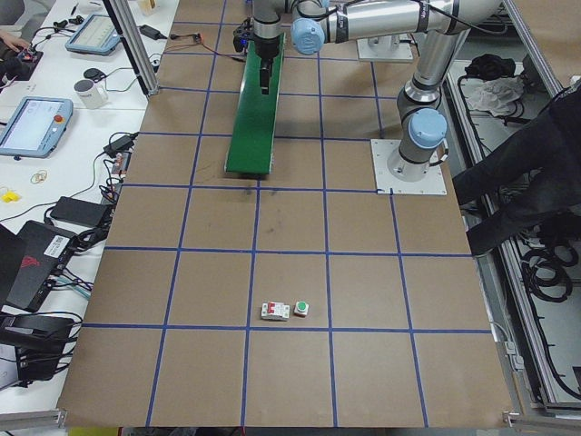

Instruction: Move capacitor from left to right

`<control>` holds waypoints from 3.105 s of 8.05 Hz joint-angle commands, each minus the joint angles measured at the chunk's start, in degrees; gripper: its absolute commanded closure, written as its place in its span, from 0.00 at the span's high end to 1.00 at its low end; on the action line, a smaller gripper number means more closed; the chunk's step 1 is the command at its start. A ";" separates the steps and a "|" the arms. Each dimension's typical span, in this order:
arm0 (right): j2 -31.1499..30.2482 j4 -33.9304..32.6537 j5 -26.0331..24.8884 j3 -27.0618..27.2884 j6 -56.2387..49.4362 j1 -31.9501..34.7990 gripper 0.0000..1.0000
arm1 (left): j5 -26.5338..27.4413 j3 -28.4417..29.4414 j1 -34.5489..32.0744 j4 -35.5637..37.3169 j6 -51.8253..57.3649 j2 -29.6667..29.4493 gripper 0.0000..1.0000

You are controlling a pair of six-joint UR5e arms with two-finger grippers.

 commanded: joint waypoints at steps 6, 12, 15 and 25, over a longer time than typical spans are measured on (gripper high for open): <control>-20.63 17.42 2.65 -0.98 5.37 1.06 1.00 | -0.01 -0.20 -0.68 0.23 -0.18 -0.03 1.00; -24.59 18.57 5.09 -2.20 45.00 36.06 1.00 | -0.01 -0.29 -0.68 0.84 -0.27 -0.21 1.00; -23.98 18.13 6.60 -2.47 60.45 48.49 1.00 | -0.10 -0.38 -0.68 1.28 -0.27 -0.12 1.00; -24.15 18.57 5.37 -2.47 60.31 48.78 1.00 | -0.10 -0.55 -0.68 1.28 -0.27 -0.30 1.00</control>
